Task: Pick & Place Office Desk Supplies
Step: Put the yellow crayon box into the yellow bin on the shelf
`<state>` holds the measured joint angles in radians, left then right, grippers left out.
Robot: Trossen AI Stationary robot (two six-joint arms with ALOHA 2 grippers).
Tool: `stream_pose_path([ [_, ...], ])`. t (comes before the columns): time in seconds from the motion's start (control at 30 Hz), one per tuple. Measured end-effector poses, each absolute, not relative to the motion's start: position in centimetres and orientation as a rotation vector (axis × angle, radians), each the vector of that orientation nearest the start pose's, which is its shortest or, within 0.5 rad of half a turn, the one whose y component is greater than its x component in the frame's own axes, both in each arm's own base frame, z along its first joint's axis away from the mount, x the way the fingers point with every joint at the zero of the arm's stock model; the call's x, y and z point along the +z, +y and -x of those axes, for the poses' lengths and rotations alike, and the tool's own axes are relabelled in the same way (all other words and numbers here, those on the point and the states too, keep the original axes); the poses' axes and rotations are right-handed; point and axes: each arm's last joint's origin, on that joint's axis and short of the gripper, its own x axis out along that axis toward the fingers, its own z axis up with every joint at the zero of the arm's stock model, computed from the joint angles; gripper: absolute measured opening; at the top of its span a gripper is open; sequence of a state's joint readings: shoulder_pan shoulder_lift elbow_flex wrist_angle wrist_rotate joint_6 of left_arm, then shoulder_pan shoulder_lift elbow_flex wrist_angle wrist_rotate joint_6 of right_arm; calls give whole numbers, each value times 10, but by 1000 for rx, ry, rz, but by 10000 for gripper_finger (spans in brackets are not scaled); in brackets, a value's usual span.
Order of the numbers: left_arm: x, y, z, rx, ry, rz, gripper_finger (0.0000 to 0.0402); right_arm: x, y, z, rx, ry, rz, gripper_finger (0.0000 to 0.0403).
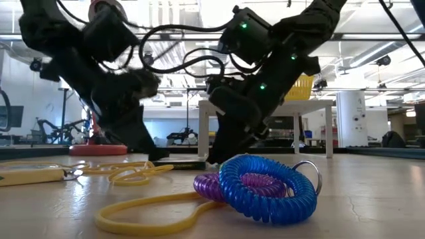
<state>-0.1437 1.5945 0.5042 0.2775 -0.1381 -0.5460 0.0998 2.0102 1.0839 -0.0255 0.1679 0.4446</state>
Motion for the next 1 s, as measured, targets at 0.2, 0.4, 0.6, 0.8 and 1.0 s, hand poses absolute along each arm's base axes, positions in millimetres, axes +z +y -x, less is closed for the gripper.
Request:
stream_pose_path([
  [0.2,89,-29,-261,295,808,510,1,104,34,-388,-257,915,-263,171],
  [0.4,91,-28,-266,288,736,500,1,105,34,-386,-240,914,-234,171],
  [0.6,99,-28,-276,256,678,450,1,118,40,-370,-328,887,-155,171],
  [0.8,111,-30,-289,213,625,342,1,144,48,-348,-381,805,-31,171],
  [1.0,125,-31,-302,197,561,216,1,151,57,-328,-367,782,-2,171],
])
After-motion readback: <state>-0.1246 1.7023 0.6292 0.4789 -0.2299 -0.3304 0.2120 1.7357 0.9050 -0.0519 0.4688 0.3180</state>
